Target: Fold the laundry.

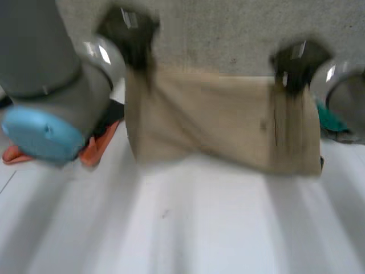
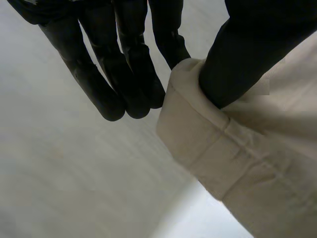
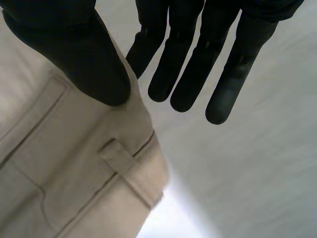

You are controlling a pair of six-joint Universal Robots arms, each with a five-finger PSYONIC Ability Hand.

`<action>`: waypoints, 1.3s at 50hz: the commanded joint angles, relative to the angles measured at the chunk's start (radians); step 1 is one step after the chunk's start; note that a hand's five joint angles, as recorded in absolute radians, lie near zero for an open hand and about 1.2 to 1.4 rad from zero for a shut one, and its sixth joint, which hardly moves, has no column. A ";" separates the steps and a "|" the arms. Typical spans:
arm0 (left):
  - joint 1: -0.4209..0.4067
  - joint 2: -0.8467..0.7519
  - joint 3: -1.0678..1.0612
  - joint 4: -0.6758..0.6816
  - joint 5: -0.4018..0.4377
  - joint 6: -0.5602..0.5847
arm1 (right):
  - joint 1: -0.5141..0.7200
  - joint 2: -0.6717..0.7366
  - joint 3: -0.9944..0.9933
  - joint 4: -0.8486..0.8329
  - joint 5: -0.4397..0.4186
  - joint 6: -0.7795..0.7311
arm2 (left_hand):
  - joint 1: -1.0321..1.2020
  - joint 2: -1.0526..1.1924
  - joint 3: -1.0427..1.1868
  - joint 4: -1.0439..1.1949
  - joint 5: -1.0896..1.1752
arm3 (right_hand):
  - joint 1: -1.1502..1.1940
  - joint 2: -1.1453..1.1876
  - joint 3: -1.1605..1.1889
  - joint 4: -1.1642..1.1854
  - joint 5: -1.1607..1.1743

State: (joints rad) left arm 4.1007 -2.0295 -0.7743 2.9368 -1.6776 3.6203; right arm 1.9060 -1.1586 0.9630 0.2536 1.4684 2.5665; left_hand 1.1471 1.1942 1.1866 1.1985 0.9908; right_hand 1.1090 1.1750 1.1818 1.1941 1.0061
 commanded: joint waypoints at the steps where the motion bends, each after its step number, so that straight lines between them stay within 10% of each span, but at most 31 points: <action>1: 0.027 0.086 0.107 0.364 0.022 -0.087 | 0.036 -0.039 -0.141 -0.561 0.027 0.151 | 0.249 0.202 0.210 0.198 0.231 | 0.287 0.221 0.214 0.202 0.216; 30: 0.023 0.069 -0.720 0.294 0.041 0.044 | 0.087 0.030 0.634 -0.495 -0.049 -0.012 | 0.249 0.202 0.210 0.198 0.231 | 0.287 0.221 0.214 0.202 0.216; 37: -0.019 0.219 -0.806 0.087 0.036 0.049 | 0.048 -0.110 0.711 -0.271 -0.026 -0.123 | 0.249 0.202 0.210 0.198 0.231 | 0.287 0.221 0.214 0.202 0.216; 47: -0.135 0.281 -0.841 -0.366 0.067 0.040 | -0.093 -0.247 0.729 0.409 -0.148 -0.384 | 0.249 0.202 0.210 0.198 0.231 | 0.287 0.221 0.214 0.202 0.216; 63: -0.054 0.057 -0.481 -0.268 -0.062 0.081 | -0.030 -0.142 0.593 0.170 -0.134 -0.185 | 0.249 0.202 0.210 0.198 0.231 | 0.287 0.221 0.214 0.202 0.216; 65: -0.048 0.046 -0.448 -0.283 -0.059 0.074 | -0.030 -0.144 0.582 0.136 -0.119 -0.149 | 0.249 0.202 0.210 0.198 0.231 | 0.004 -0.062 -0.068 -0.081 -0.067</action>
State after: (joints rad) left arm 4.0045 -1.9329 -1.3449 2.6405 -1.7226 3.6994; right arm 1.8554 -1.3146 1.5955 0.5103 1.3136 2.3016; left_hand 1.1471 1.1945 1.1867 1.1989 1.0042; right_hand 1.1257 1.1705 1.1764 1.1874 1.0163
